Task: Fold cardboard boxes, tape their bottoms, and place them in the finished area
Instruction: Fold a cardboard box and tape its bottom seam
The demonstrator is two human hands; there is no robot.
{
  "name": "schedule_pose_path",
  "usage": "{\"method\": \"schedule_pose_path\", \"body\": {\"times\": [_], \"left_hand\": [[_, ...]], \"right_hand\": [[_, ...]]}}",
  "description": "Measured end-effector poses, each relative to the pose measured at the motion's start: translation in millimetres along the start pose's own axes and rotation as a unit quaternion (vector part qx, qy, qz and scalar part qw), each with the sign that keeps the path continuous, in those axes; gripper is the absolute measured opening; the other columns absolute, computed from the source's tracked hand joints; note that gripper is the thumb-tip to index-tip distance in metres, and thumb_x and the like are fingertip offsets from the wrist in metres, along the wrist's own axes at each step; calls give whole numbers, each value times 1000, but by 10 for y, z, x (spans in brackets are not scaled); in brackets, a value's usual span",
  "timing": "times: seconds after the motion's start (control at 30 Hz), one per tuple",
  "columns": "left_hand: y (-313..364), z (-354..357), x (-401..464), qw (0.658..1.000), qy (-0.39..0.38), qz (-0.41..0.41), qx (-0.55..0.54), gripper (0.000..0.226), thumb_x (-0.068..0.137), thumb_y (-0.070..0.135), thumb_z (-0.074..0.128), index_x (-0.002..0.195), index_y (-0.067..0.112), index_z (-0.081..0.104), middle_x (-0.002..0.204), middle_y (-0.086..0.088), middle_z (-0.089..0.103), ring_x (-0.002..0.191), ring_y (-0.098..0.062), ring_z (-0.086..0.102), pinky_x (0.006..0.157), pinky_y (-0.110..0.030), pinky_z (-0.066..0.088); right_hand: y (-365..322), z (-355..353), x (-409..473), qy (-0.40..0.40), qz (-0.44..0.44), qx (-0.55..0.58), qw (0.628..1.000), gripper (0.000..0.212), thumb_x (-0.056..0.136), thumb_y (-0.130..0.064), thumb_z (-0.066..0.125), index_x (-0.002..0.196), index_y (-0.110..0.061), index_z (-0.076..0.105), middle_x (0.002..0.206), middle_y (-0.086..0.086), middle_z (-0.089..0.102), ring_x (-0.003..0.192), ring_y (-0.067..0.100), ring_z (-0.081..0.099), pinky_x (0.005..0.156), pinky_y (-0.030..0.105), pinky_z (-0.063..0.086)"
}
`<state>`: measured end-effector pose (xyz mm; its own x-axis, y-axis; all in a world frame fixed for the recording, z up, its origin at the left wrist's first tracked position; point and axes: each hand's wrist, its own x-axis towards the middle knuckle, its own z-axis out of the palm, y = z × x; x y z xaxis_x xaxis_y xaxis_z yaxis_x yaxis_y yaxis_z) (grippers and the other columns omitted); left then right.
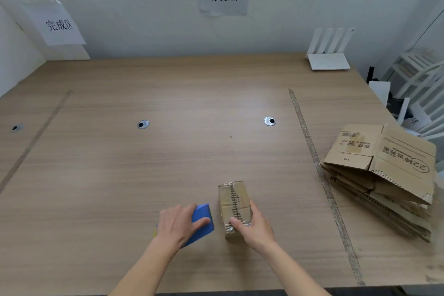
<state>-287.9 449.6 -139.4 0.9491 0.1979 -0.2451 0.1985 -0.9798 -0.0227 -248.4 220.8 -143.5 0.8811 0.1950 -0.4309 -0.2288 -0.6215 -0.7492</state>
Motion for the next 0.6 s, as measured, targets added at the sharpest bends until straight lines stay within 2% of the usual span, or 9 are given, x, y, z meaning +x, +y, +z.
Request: {"method": "schedule_pose_path", "body": {"times": [0.03, 0.1, 0.2, 0.27, 0.37, 0.43, 0.47, 0.53, 0.6], "left_hand": [[-38, 27, -26, 999, 12, -17, -24, 59, 87, 81, 36, 120, 37, 58, 91, 4, 71, 86, -22, 68, 61, -32, 39], [-90, 69, -76, 998, 23, -20, -45, 58, 89, 80, 35, 133, 44, 48, 98, 5, 73, 90, -21, 69, 65, -32, 43], [-123, 160, -131, 999, 2, -24, -44, 59, 93, 73, 40, 145, 45, 35, 104, 6, 67, 97, -19, 66, 69, -33, 42], [-116, 241, -170, 999, -11, -27, -43, 61, 96, 68, 42, 151, 45, 26, 102, 5, 59, 96, -17, 63, 74, -31, 45], [-131, 329, -231, 997, -30, -32, -58, 62, 97, 64, 46, 153, 47, 24, 100, 3, 53, 91, -17, 62, 73, -30, 47], [-170, 387, -266, 996, -50, -26, -65, 65, 95, 65, 49, 153, 48, 24, 99, 2, 53, 91, -18, 62, 72, -31, 44], [-187, 402, -280, 996, -60, -24, -61, 67, 94, 67, 49, 153, 49, 23, 97, 3, 51, 93, -18, 62, 72, -30, 42], [-203, 379, -292, 996, -67, -28, -51, 76, 88, 75, 49, 154, 50, 21, 100, 3, 53, 99, -18, 61, 73, -30, 39], [-181, 282, -269, 998, -34, -32, -52, 87, 81, 83, 48, 156, 47, 21, 113, 2, 59, 106, -18, 60, 81, -30, 42]], "right_hand": [[-5, 4, -16, 3, -1, -11, 1000, 78, 84, -49, 71, 151, -35, 33, 140, -17, 57, 116, 9, 62, 104, 33, 47], [-50, 43, -45, 16, -19, -65, 998, 89, 90, -52, 62, 160, -33, 10, 160, -11, 32, 135, 16, 49, 108, 37, 44], [-127, 167, -118, 28, -58, -167, 984, 97, 86, -66, 52, 159, -37, -6, 164, -7, 13, 144, 19, 37, 106, 39, 45], [-133, 214, -139, 27, -44, -213, 976, 112, 76, -74, 56, 158, -36, -10, 161, -2, 15, 144, 20, 34, 106, 37, 43], [-86, 168, -130, 34, -51, -250, 966, 109, 71, -59, 59, 155, -39, -7, 142, 0, 33, 125, 24, 49, 91, 38, 51], [-40, 39, -106, 14, -62, -260, 963, 108, 68, -53, 61, 154, -43, -4, 138, -2, 36, 118, 23, 51, 82, 37, 51], [-9, -48, -82, 1, -72, -267, 961, 109, 66, -52, 63, 154, -44, -2, 141, -3, 36, 120, 23, 51, 82, 38, 51], [31, -264, -29, -37, -97, -289, 952, 111, 64, -50, 66, 154, -46, 1, 154, -6, 31, 131, 23, 46, 94, 42, 52], [48, -487, 33, -89, -126, -336, 929, 116, 65, -45, 70, 156, -45, -2, 163, -8, 21, 142, 21, 38, 105, 39, 47]]}}
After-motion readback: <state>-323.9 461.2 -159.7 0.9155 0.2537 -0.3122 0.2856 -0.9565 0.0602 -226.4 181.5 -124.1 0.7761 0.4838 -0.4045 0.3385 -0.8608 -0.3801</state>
